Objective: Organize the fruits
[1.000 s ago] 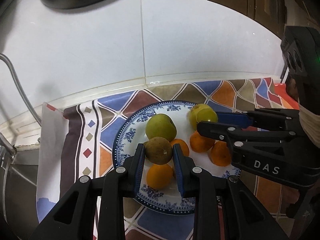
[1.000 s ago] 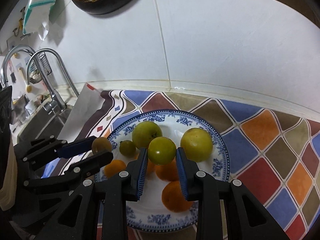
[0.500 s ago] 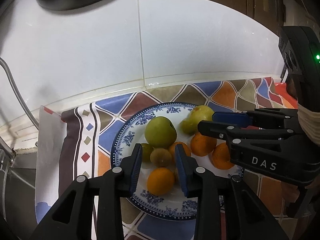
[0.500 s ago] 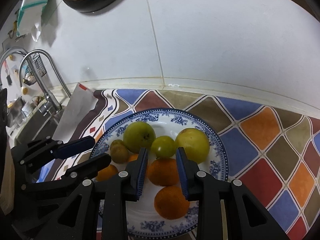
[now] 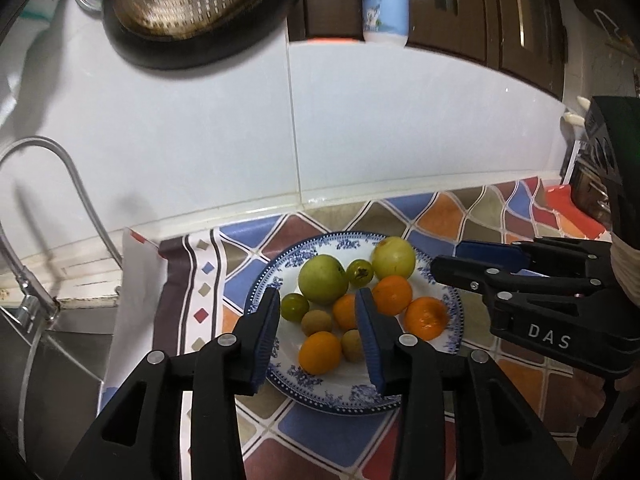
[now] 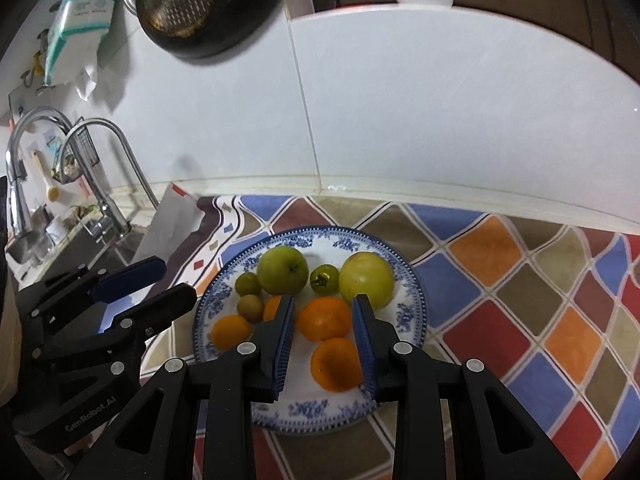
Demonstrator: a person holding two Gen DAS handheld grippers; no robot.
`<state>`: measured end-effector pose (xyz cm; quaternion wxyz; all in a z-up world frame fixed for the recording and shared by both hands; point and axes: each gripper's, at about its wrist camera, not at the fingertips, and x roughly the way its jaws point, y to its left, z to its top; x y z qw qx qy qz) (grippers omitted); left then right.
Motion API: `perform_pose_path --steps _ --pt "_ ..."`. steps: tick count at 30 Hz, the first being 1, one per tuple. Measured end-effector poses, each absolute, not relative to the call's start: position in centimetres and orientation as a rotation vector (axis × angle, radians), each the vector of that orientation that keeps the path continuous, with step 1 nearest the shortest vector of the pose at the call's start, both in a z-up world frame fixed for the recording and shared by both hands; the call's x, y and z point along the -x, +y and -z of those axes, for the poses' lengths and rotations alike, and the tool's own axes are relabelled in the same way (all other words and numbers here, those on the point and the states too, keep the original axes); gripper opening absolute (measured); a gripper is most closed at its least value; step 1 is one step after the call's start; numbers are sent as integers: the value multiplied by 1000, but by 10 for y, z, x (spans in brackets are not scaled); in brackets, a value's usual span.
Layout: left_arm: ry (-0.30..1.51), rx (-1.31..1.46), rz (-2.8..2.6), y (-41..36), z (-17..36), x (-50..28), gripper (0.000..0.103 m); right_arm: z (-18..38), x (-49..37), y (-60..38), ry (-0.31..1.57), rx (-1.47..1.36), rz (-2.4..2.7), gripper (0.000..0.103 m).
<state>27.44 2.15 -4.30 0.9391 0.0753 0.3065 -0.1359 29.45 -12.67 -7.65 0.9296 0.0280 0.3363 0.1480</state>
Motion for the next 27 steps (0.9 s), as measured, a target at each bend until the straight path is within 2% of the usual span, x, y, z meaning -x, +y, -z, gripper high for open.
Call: perform_pose_path --steps 6,9,11,13,18,27 --pt "582 -154 258 22 25 -246 47 56 -262 -130 639 -49 -284 30" --pt "565 -147 243 24 17 -229 57 48 -245 -132 619 -51 -274 32" --pt "555 -143 234 25 12 -218 61 43 -231 -134 605 -52 -257 39" --pt "547 -141 224 26 9 -209 68 38 -218 -136 588 -49 -242 42" --pt "529 -135 191 27 2 -184 77 30 -186 -139 560 -29 -194 59" --pt "484 -134 153 21 -10 -140 94 24 -136 -154 539 -54 -136 79"
